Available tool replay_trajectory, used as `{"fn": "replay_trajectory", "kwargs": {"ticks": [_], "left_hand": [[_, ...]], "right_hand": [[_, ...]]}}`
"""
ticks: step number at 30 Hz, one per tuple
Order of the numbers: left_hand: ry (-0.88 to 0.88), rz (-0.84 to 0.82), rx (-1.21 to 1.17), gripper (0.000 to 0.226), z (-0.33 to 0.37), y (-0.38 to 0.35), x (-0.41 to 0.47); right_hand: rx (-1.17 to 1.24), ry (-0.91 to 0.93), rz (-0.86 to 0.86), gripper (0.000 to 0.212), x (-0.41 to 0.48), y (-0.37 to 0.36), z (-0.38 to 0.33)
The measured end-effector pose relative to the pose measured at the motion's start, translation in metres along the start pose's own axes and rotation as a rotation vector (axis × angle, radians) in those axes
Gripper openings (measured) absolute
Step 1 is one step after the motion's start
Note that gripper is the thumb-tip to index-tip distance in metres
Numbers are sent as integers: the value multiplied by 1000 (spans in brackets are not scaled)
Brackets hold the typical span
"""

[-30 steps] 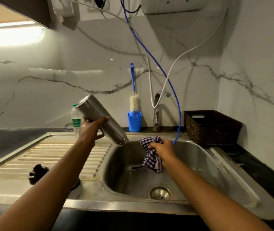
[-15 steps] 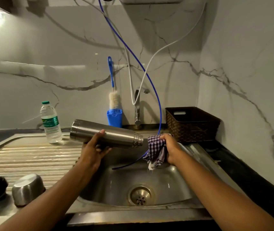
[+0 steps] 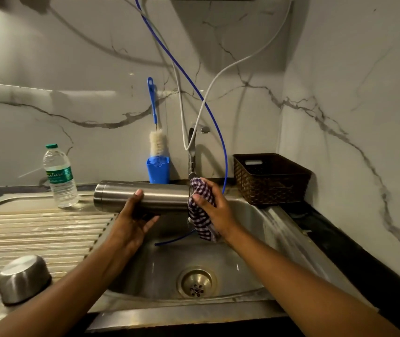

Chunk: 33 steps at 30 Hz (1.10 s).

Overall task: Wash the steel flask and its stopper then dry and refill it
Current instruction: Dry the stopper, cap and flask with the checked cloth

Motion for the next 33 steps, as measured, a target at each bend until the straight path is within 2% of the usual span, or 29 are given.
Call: {"fn": "replay_trajectory", "kwargs": {"ticks": [2,5,8,10,12,14,16,18,19,21,24,28,31,33], "left_hand": [[31,2,-4,67,-3,-2,-3],[43,-7,-6,81,-6,-2,-5],[-4,-25,-3,89,-9,-1,-6],[-27,-77,22,108,-10,-4,-8],[-65,-114,59,109,-14,-6,-10],[-58,-87,43,93,-17,-7,-12],[-25,-39,6,78,-17,-6,-12],[18,-22,-28,69,-14,-4,-11],[37,-27,-38,65,-11,-4,-11],[65,-36,-28,61,-8,-6,-13],[96,-55,53,63,-6,-12,-16],[96,-167,101,105,6,-19,-19],[-105,-154,188,83,13,-17,-18],[-295,-164,308,77,21,-14,-17]], "right_hand": [[8,74,64,45,-1,-8,1],[78,17,173,25,1,-15,3],[84,-260,201,31,10,-8,-1],[118,-484,102,40,11,6,-11],[200,-578,53,44,8,12,-16],[197,-479,144,46,2,5,-14],[63,-190,315,47,-6,-8,-10],[-68,93,322,59,-16,-17,-12],[-102,155,301,63,-17,-18,-13],[-111,149,268,54,-14,-14,-14],[-33,36,311,32,0,3,-9],[277,-96,356,30,10,23,-5],[360,-160,326,13,13,30,-6],[351,-207,301,14,16,32,-4]]}}
Point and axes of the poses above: each hand's wrist, its own x-axis towards the middle knuckle, its own y-axis out of the back of the hand, z = x × y, the point moved 1 cm from there along x, towards the middle knuckle, and after that the axes turned 8 degrees about -x, right-handed, at the moved point
